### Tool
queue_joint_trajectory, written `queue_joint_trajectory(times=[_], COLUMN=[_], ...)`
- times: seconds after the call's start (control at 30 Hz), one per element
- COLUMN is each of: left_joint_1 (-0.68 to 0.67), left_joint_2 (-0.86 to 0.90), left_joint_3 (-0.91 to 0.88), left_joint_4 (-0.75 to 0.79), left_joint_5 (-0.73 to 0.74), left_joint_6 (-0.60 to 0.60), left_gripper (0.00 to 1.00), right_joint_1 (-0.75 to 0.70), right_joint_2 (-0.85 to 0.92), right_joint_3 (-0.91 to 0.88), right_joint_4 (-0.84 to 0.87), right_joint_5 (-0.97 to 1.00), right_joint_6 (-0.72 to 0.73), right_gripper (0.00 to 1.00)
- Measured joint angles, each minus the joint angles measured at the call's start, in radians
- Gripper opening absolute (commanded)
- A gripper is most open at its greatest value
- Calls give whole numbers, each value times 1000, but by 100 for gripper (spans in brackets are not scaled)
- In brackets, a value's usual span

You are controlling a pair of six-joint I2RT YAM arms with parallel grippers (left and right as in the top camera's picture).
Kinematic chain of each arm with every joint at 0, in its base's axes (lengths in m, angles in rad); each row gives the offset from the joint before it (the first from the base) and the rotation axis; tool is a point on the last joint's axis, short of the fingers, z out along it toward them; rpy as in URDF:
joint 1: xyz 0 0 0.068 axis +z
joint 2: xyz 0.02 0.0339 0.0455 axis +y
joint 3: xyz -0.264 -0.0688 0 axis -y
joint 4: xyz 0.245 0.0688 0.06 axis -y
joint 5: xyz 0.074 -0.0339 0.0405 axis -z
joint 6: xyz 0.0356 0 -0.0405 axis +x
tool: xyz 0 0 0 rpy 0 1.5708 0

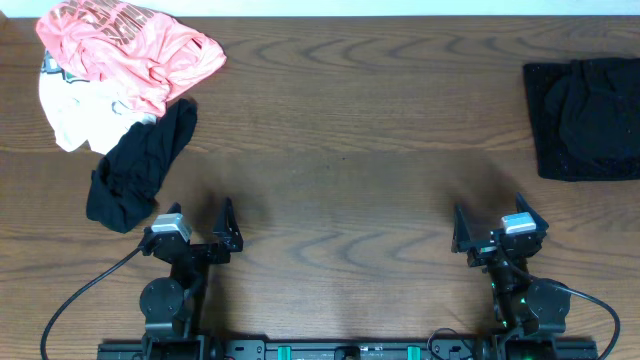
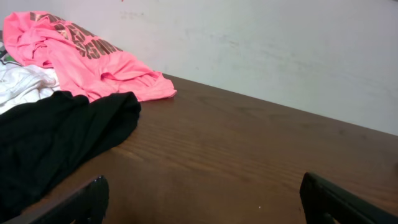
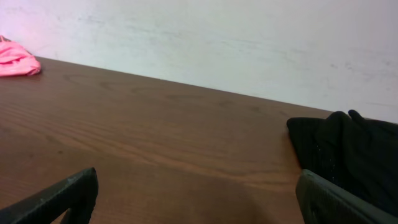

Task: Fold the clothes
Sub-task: 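Raise both grippers from rest toward the clothes pile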

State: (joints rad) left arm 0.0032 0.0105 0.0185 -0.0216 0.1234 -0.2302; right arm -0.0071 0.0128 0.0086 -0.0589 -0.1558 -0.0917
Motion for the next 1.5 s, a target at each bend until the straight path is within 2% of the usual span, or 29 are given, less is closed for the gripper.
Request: queue_joint_trajectory(times=[1.37, 1.5], left_joint_1=[0, 0], left_joint_2=[0, 0], left_joint_3=[0, 0], left_joint_4=[0, 5], left_joint_5=[0, 1], left_joint_6=[0, 0], left_gripper=[98, 98], right_joint_1=[0, 0], right_joint_2=[0, 0], right_joint_3=[0, -1], right_joint_4=[1, 22], right_joint_5=[-1, -59], right_joint_6=[0, 0], right_gripper=[99, 99])
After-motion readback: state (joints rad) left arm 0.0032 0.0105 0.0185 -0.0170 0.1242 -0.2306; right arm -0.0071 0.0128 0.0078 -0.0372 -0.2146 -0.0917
